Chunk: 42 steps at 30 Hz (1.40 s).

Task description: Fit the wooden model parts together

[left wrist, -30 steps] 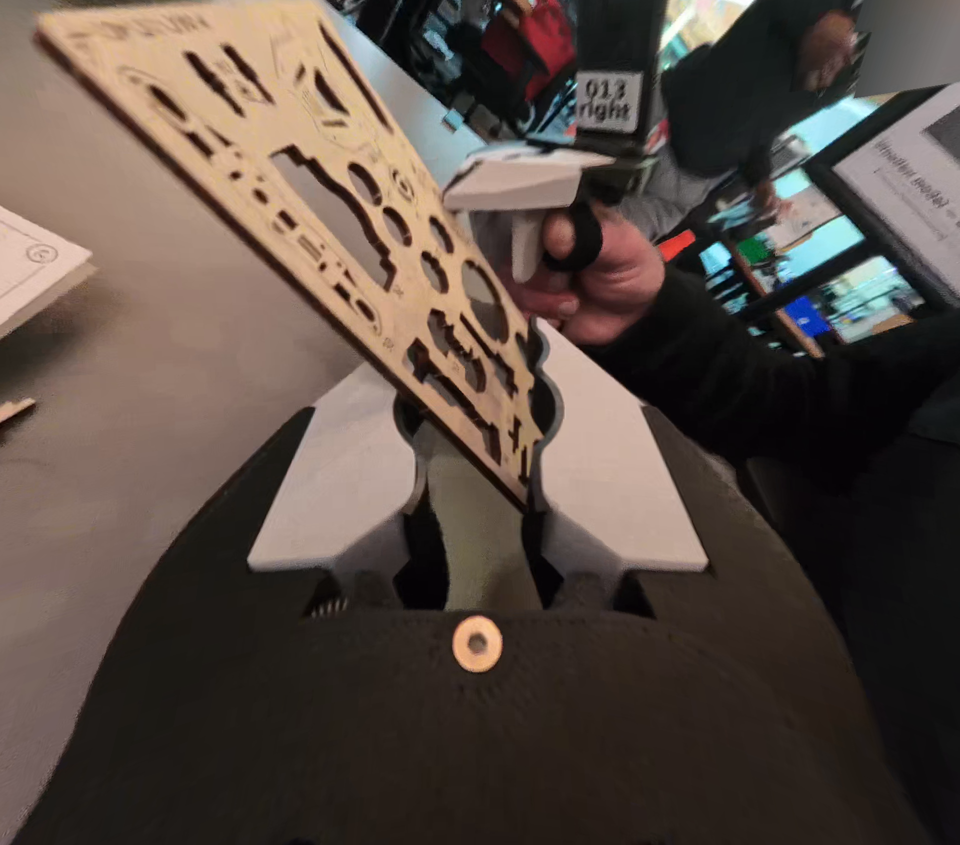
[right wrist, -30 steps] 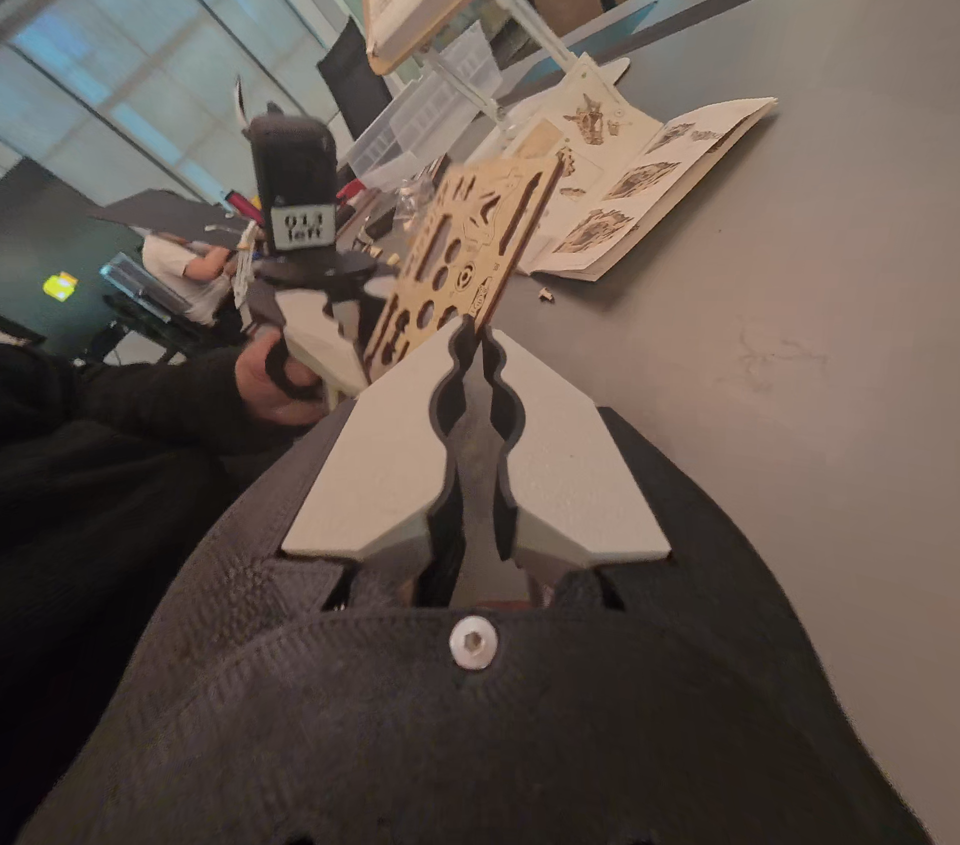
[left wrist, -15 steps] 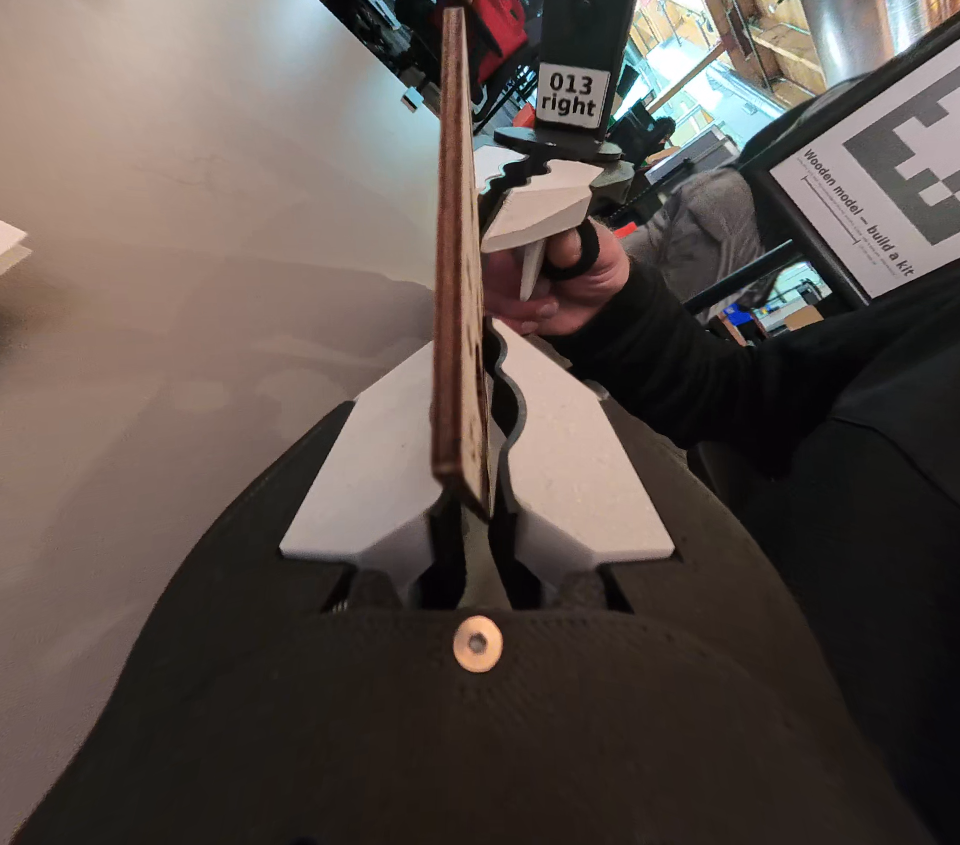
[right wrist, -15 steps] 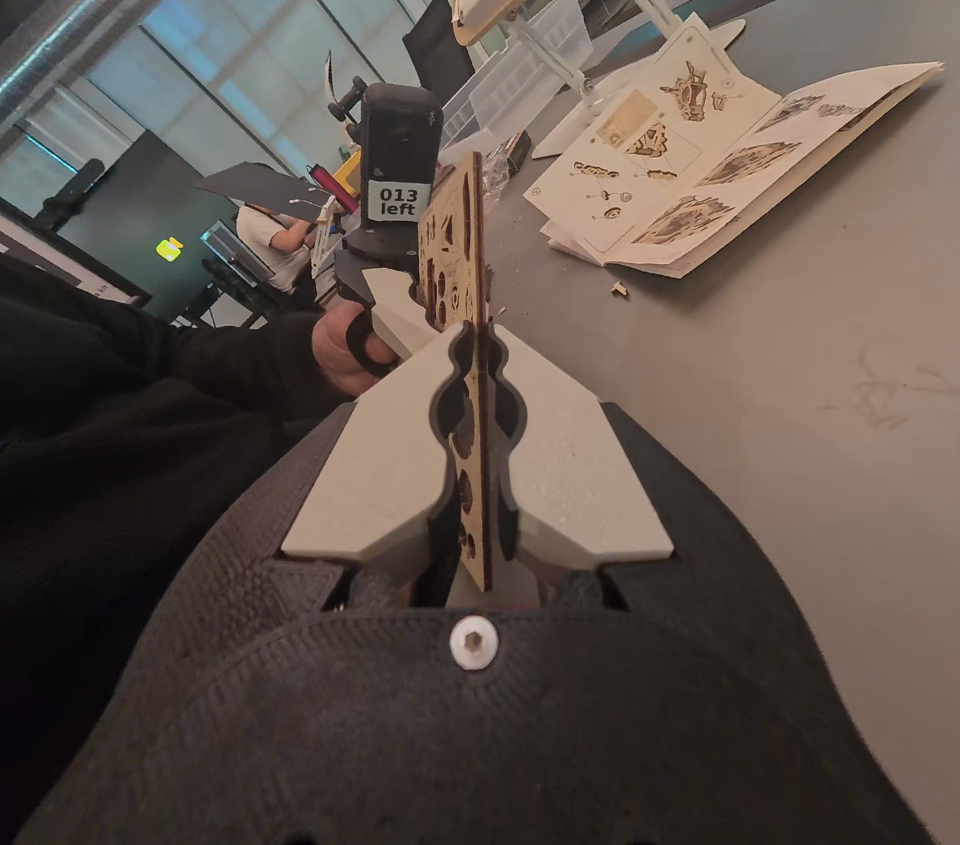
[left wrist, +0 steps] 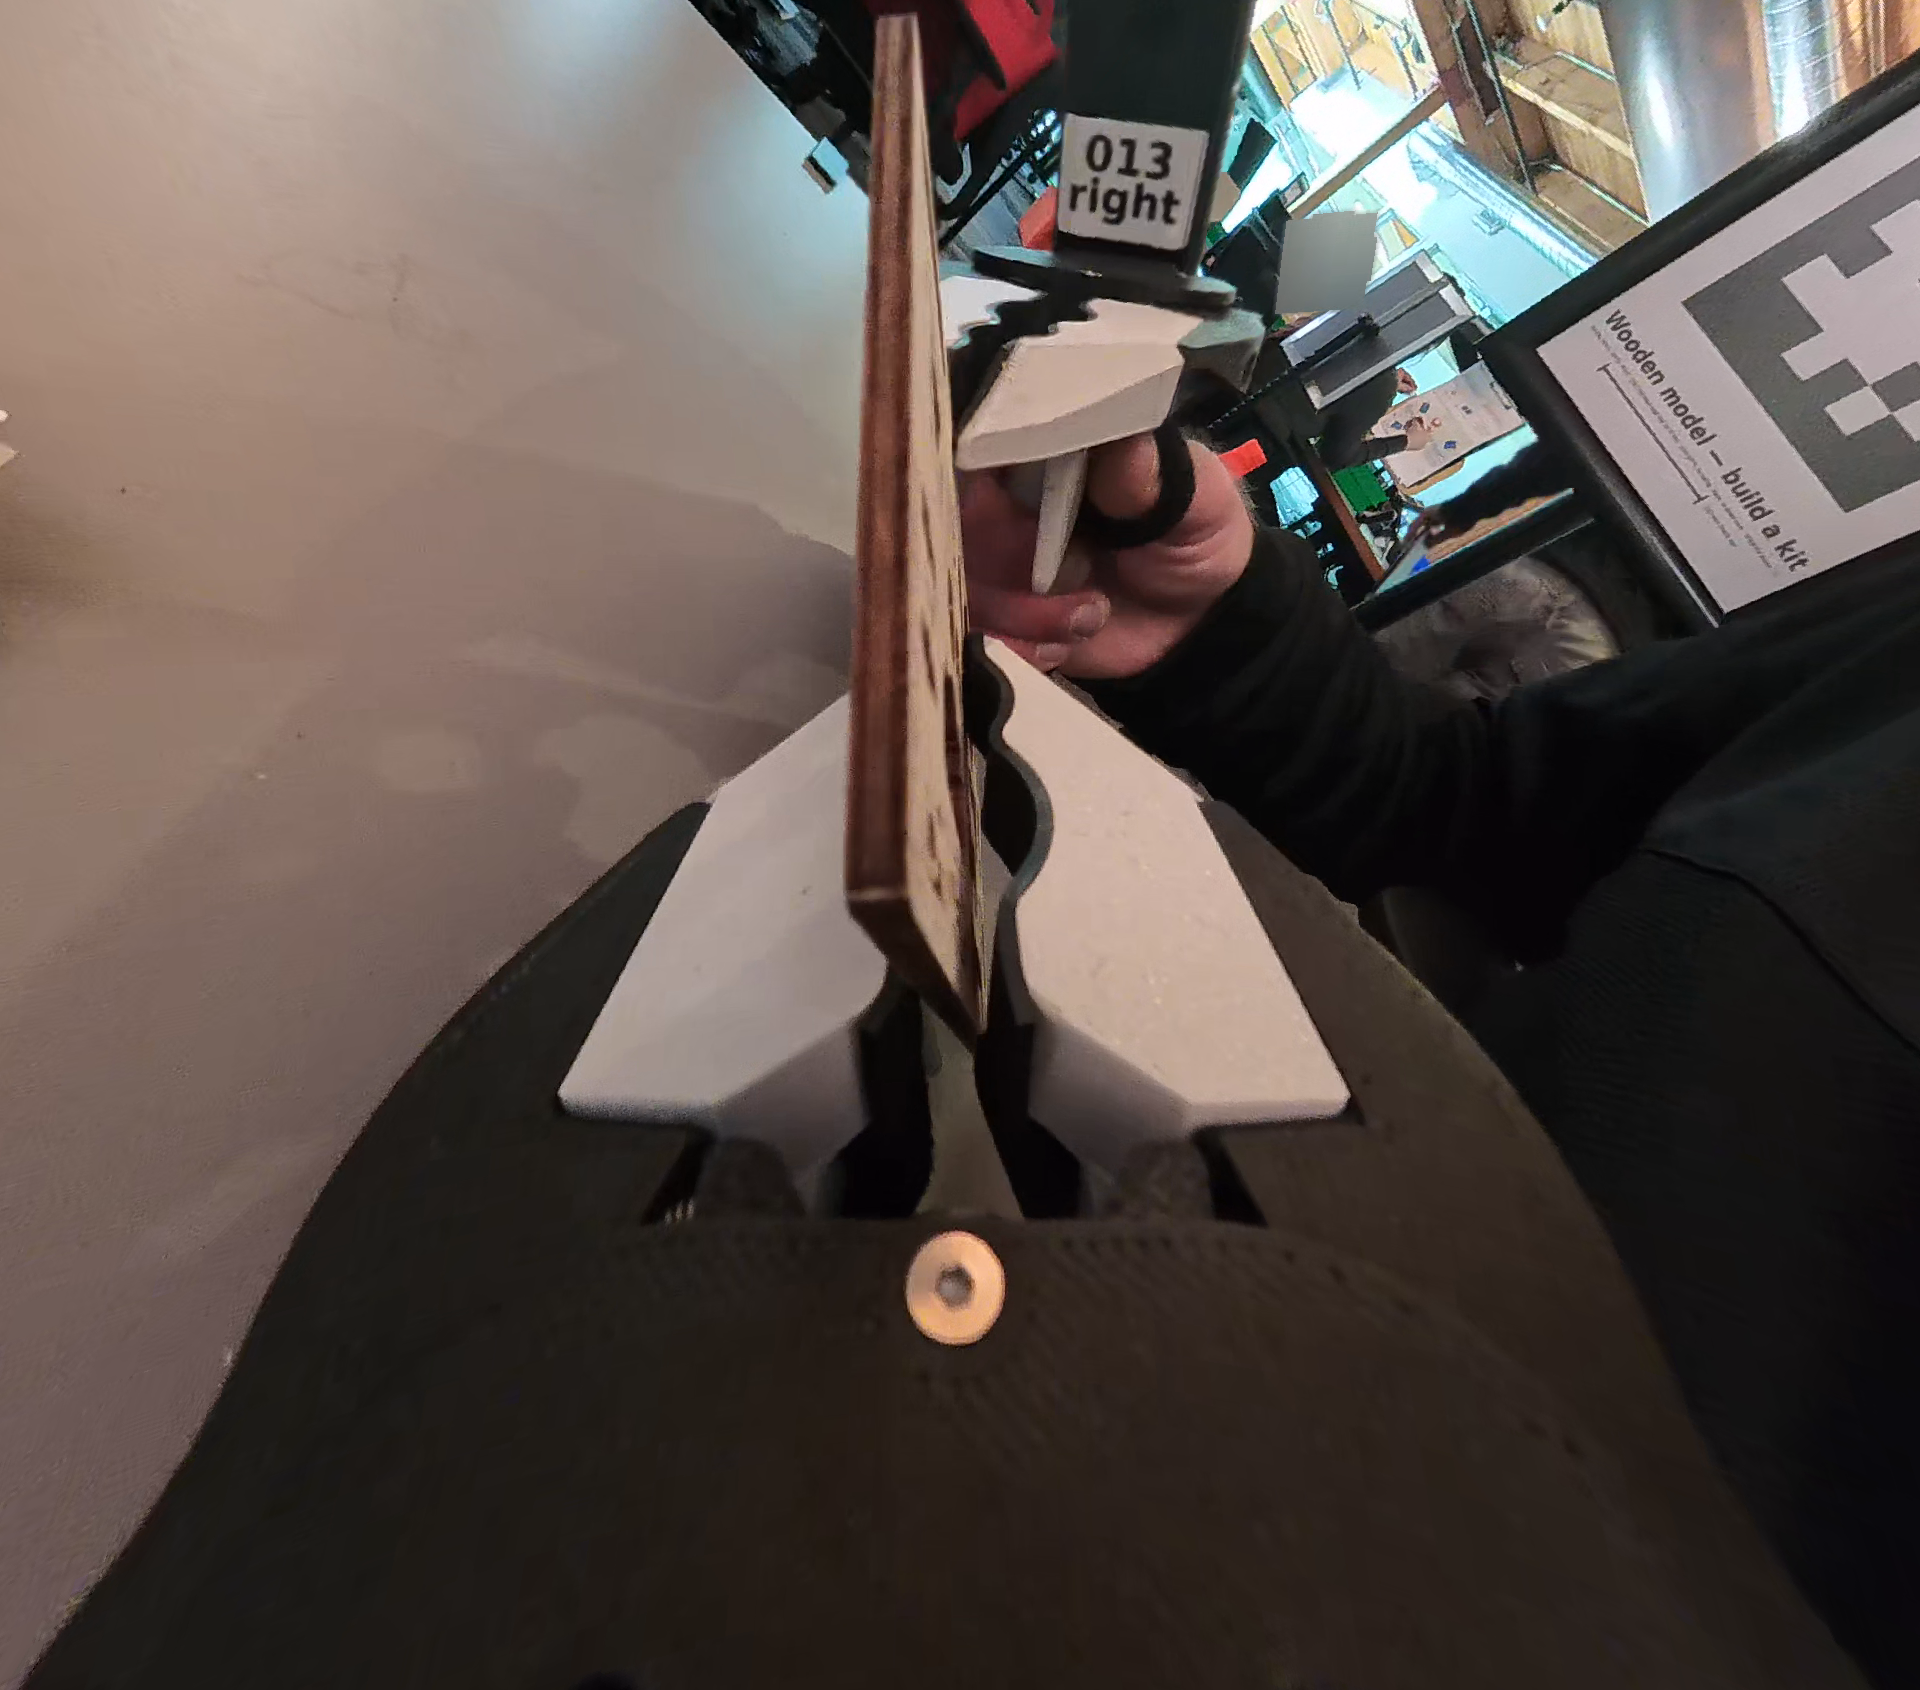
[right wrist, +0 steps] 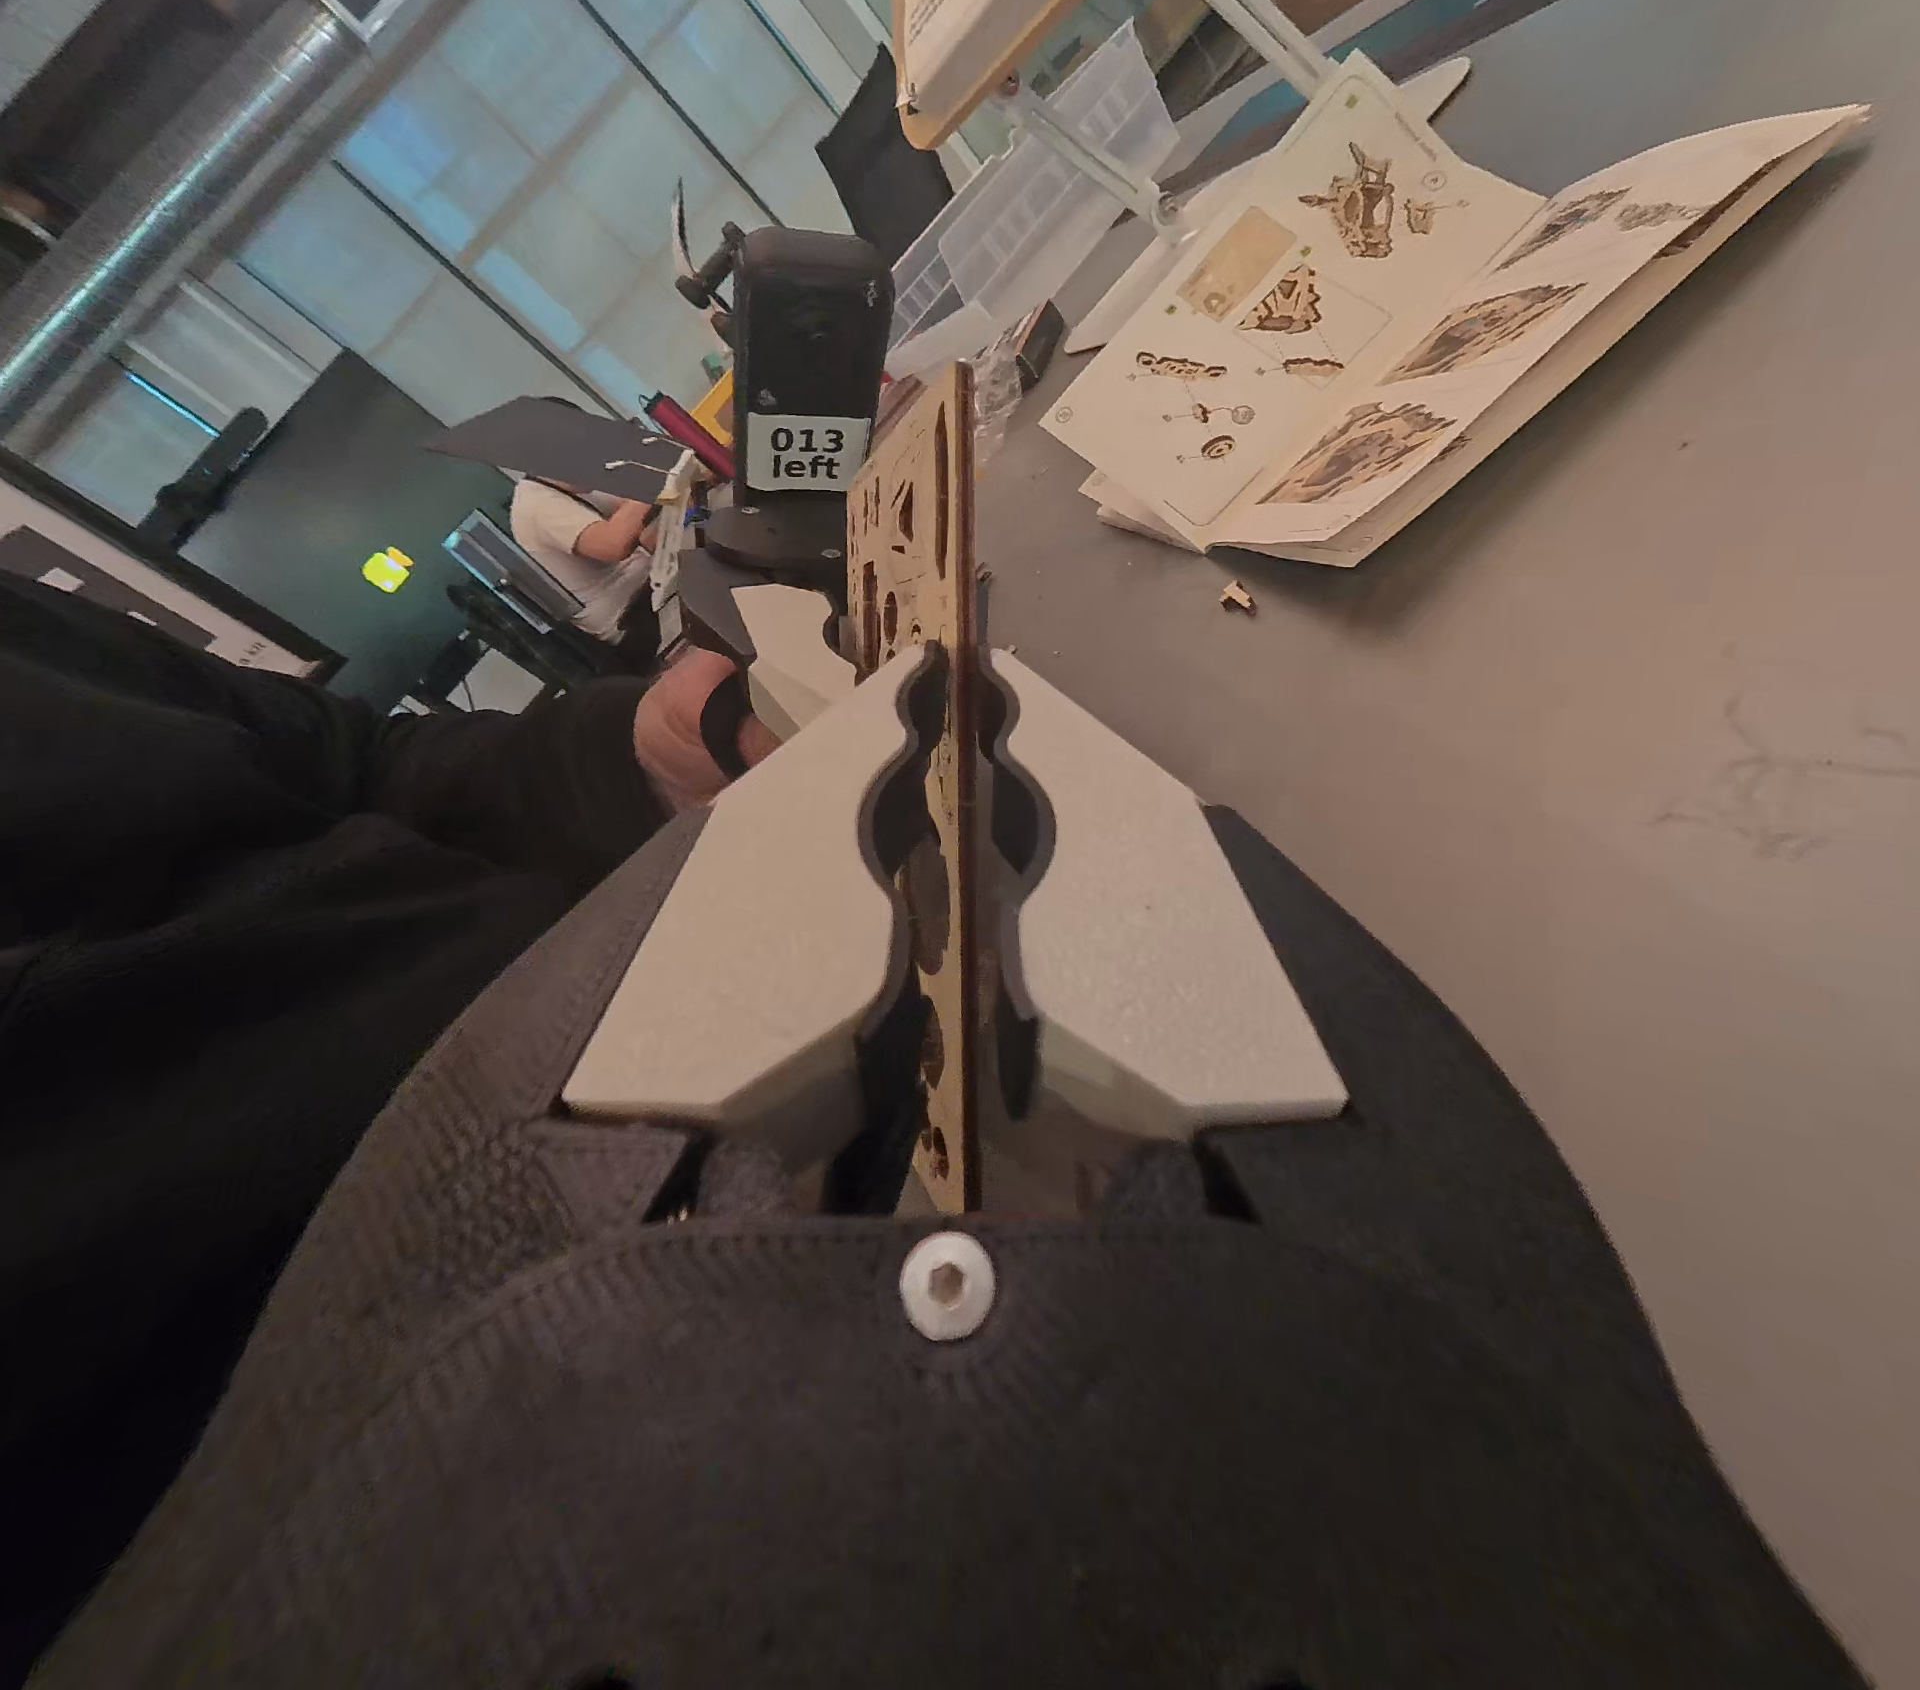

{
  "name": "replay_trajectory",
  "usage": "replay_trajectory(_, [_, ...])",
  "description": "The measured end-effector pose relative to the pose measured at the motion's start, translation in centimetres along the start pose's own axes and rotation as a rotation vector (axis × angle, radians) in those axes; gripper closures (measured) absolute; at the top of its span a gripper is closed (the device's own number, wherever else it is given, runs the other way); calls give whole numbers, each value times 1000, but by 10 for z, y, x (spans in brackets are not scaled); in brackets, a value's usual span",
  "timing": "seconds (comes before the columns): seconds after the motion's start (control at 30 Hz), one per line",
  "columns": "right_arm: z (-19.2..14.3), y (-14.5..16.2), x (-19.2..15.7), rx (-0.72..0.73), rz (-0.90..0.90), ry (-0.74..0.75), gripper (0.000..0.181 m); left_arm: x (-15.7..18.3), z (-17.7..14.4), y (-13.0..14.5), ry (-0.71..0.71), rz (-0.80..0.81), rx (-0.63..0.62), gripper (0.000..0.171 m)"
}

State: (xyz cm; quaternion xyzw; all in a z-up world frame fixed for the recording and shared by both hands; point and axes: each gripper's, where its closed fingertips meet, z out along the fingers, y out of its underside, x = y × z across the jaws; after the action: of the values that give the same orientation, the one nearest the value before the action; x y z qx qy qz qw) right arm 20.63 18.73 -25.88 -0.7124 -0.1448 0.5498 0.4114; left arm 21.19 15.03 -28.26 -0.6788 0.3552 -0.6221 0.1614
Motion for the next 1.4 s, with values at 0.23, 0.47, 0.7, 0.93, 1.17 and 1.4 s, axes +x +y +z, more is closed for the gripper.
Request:
replay_trajectory(0.23, [0, 11, 13, -76, -89, 149, 179, -9, 3, 8, -114, 89, -57, 171])
replay_trajectory(0.47, [6, 6, 21, -93, -166, 259, 178, -20, 0, 3, -203, 91, -67, 170])
replay_trajectory(0.7, [-3, 20, 21, -144, -127, 204, 179, -20, -5, 3, -157, 37, -47, 170])
replay_trajectory(0.93, [-1, 25, 26, -215, -184, 295, 179, -24, -5, 7, -190, 49, -63, 171])
replay_trajectory(1.17, [2, 21, 20, -153, -145, 192, 178, -20, -7, 5, -173, 61, -42, 170])
replay_trajectory(1.4, [3, 27, 20, -194, -99, 165, 180, -18, -5, 8, -160, 79, -60, 171])
